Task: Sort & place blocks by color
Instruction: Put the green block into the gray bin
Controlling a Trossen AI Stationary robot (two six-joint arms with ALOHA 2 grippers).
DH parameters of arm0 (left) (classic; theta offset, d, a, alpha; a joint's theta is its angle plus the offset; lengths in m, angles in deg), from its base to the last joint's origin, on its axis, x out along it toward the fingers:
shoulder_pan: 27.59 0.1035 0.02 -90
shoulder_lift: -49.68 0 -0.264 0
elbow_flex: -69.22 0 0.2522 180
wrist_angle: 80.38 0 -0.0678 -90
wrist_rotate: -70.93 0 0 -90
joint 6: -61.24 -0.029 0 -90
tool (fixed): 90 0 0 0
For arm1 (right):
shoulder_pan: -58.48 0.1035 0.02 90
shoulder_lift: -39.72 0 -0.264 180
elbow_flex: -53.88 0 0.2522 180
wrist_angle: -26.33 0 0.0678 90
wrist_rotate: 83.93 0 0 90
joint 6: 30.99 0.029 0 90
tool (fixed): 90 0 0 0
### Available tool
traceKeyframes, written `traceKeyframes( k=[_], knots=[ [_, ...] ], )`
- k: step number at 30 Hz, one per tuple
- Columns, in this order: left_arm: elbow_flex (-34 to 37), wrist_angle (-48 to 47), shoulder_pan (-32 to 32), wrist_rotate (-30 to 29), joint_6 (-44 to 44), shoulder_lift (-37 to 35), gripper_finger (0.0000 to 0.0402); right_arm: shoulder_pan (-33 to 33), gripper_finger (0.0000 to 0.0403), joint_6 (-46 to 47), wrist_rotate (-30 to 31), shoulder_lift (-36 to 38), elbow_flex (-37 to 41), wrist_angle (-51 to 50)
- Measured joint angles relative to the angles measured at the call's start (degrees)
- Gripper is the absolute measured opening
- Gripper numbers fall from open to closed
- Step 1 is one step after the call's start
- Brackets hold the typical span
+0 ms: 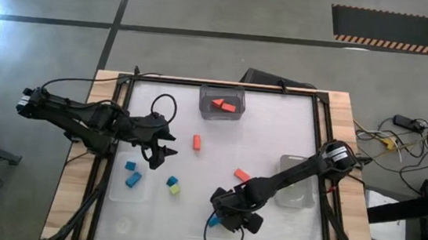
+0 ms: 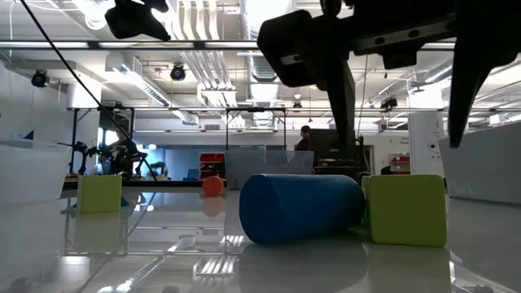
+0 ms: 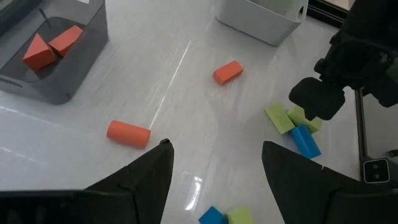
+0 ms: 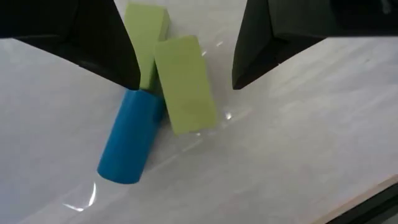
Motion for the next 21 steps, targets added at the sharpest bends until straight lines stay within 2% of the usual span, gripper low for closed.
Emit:
traceKeyframes(
  k=[7, 21],
  knots=[
    [0.00, 0.00, 0.00, -0.21, -0.25, 0.00, 0.0228, -0.02, 0.0235, 0.03, 0.15, 0.13, 3.38, 6.20],
    [0.00, 0.00, 0.00, -0.22, -0.23, 0.00, 0.0228, -0.03, 0.0234, 6.05, 0.63, 0.22, 7.17, 9.59]
  ],
)
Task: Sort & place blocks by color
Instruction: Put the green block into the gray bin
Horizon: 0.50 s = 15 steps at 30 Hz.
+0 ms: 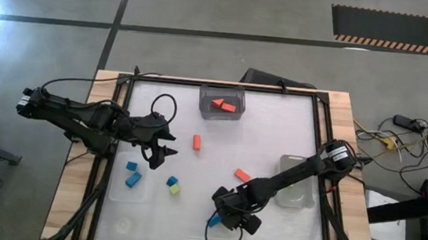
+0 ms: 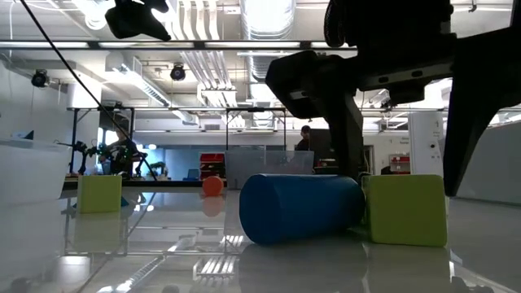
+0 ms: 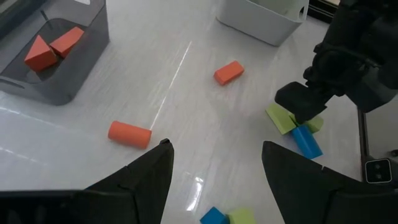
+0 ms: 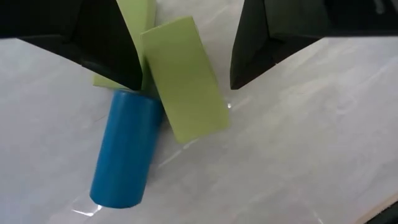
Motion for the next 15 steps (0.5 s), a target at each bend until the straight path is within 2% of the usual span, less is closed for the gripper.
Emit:
traceKeyframes(
  k=[15],
  knots=[
    [0.00, 0.00, 0.00, -0.93, 0.22, 0.00, 0.0228, -0.41, 0.0232, 1.53, 0.10, 0.00, 0.31, -0.06]
  ],
)
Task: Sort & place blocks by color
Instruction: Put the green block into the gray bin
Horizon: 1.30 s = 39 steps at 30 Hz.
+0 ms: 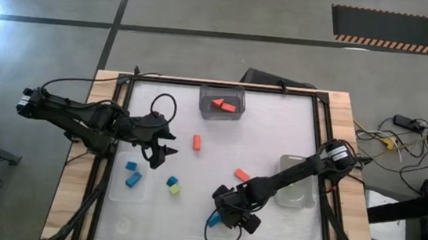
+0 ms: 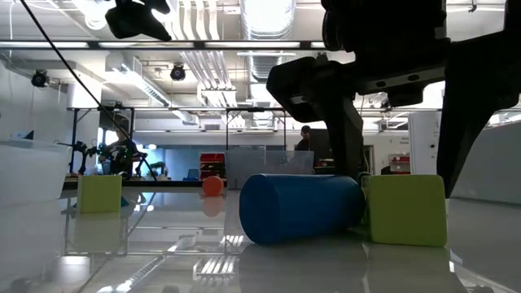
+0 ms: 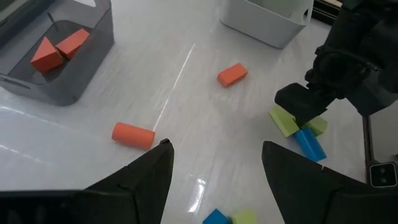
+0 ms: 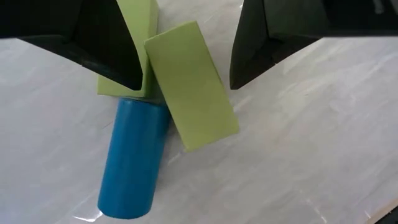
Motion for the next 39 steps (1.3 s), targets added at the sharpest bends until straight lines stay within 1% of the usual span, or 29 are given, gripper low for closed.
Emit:
traceKeyframes(
  k=[4, 12, 15, 19, 23, 28, 34, 37, 39],
  knots=[
    [0.00, 0.02, 0.00, -0.16, -0.09, 0.00, 0.0228, 0.00, 0.0220, 0.00, 0.00, 0.00, 0.00, 0.00],
    [0.00, 0.02, 0.00, -0.15, -0.09, 0.00, 0.0228, 0.00, 0.0137, 0.02, -0.02, 0.04, 0.00, 0.08],
    [0.00, 0.02, 0.00, -0.15, -0.09, 0.00, 0.0228, 0.00, 0.0117, 0.01, -0.04, 0.11, 0.00, 0.12],
    [0.00, 0.02, -0.01, -0.15, -0.07, 0.00, 0.0228, 0.00, 0.0116, 0.00, -0.04, 0.11, 0.00, 0.11],
    [0.00, 0.04, 0.00, -0.15, -0.07, 0.00, 0.0228, -0.09, 0.0126, 0.00, -0.04, 0.27, 0.00, -0.10],
    [0.02, 0.13, -0.01, -0.15, -0.04, 0.00, 0.0228, -0.39, 0.0115, 0.62, -0.02, 1.60, 0.00, -0.42],
    [0.02, 1.24, 0.00, -0.15, -0.11, 0.00, 0.0228, -0.74, 0.0115, 5.97, 0.23, 6.23, 0.00, -1.44],
    [0.02, 1.24, 0.00, -0.15, -0.12, 0.00, 0.0228, -0.74, 0.0115, 11.53, 3.18, 10.06, 0.00, -2.84],
    [0.02, 1.38, -0.02, -0.15, -0.11, 0.02, 0.0228, -0.74, 0.0115, 18.59, 6.38, 13.02, 0.00, -4.38]
  ],
)
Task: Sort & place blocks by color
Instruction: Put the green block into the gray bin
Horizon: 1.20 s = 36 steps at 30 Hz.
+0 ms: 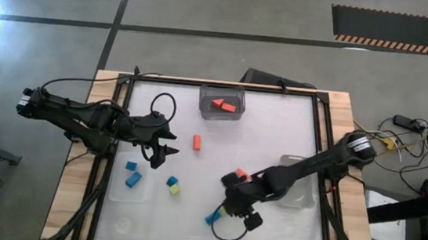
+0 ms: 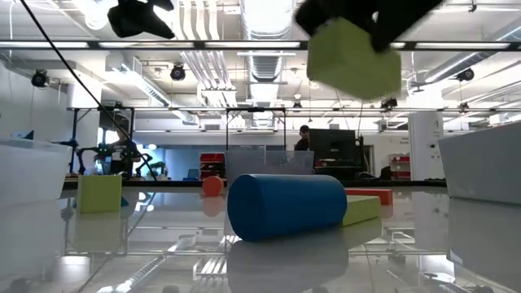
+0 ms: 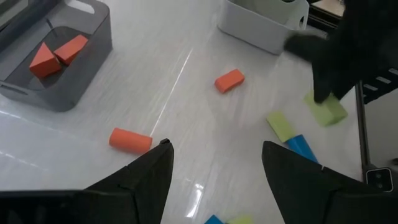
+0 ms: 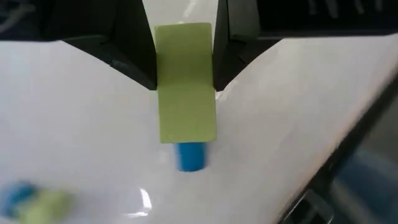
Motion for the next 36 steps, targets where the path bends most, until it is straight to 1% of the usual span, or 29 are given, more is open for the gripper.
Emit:
traceKeyframes(
  k=[3, 5, 7, 12, 16, 19, 22, 27, 31, 34, 36],
  knots=[
    [0.00, 0.07, 0.00, 0.00, 0.02, 0.00, 0.0228, -0.50, 0.0115, 15.01, 6.44, 4.75, 0.00, -4.15],
    [0.00, 0.13, 0.01, 0.00, 0.04, 0.00, 0.0228, -1.52, 0.0115, 25.22, 9.54, 7.62, 0.00, -8.39],
    [0.00, 0.33, 0.02, 0.00, 0.04, 0.00, 0.0228, -2.74, 0.0115, 38.52, 12.72, 10.07, 0.00, -13.80],
    [0.02, 2.58, 0.00, -0.24, 0.06, 0.00, 0.0228, -5.76, 0.0115, 71.51, 13.54, 15.27, 1.04, -28.01],
    [0.02, 3.18, 0.00, -1.52, 0.15, 0.00, 0.0228, -4.25, 0.0115, 89.93, 13.91, 20.69, 4.71, -29.01],
    [0.02, 3.21, 0.00, -1.78, 0.13, 0.00, 0.0228, -2.13, 0.0115, 99.87, 16.00, 24.89, 8.35, -28.99],
    [0.02, 3.22, 0.00, -2.14, 0.15, 0.00, 0.0228, -0.36, 0.0115, 108.18, 16.20, 28.89, 12.95, -29.30],
    [0.02, 3.25, 0.02, -2.84, 0.13, 0.00, 0.0228, 1.93, 0.0115, 118.21, 16.01, 34.57, 21.69, -29.44],
    [0.02, 3.27, 0.01, -2.89, 0.13, 0.00, 0.0228, 2.42, 0.0115, 122.59, 14.60, 38.28, 26.63, -29.71],
    [0.02, 3.28, 0.01, -2.89, 0.13, 0.00, 0.0228, 2.41, 0.0115, 123.82, 13.46, 40.04, 27.85, -32.22],
    [0.02, 3.28, 0.02, -2.89, 0.13, 0.00, 0.0228, 2.40, 0.0115, 124.04, 11.62, 40.51, 27.93, -35.60]
  ],
)
